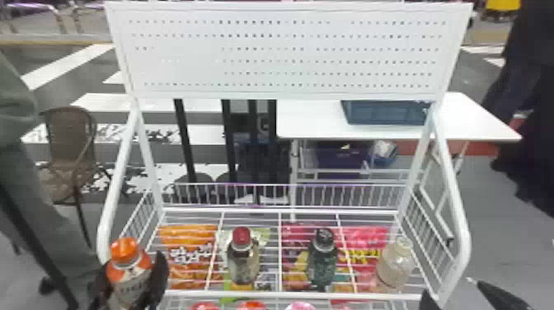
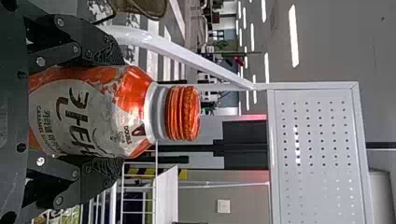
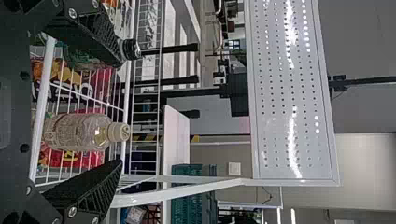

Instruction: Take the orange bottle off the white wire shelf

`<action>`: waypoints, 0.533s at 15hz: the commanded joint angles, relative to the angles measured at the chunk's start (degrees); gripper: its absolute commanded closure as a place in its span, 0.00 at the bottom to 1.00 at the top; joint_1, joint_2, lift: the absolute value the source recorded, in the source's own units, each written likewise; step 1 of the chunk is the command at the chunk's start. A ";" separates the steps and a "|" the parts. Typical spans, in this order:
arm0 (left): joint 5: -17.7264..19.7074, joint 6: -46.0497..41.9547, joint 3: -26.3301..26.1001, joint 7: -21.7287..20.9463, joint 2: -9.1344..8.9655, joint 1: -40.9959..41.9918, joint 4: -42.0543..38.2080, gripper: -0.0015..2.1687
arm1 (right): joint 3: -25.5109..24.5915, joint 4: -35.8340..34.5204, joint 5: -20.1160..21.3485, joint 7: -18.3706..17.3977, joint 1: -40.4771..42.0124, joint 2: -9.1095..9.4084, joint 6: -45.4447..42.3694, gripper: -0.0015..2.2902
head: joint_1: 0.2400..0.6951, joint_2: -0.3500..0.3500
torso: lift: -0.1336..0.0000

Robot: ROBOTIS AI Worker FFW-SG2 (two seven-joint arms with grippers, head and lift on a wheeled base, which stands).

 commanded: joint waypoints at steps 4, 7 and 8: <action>-2.03 0.00 2.41 -0.41 -0.26 10.26 -13.12 0.42 | 0.32 0.06 0.13 0.00 -0.06 -0.12 -0.01 0.06 | 0.57 0.50 | 1.00; -2.30 0.18 2.50 -1.64 -0.26 14.13 -17.42 0.43 | 0.23 0.23 -0.05 0.00 0.03 -0.39 -0.01 0.06 | 0.57 0.50 | 1.00; -2.73 0.18 2.50 -1.73 -0.26 15.10 -18.65 0.43 | 0.14 0.32 -0.14 0.00 0.03 -0.56 -0.01 0.06 | 0.57 0.50 | 1.00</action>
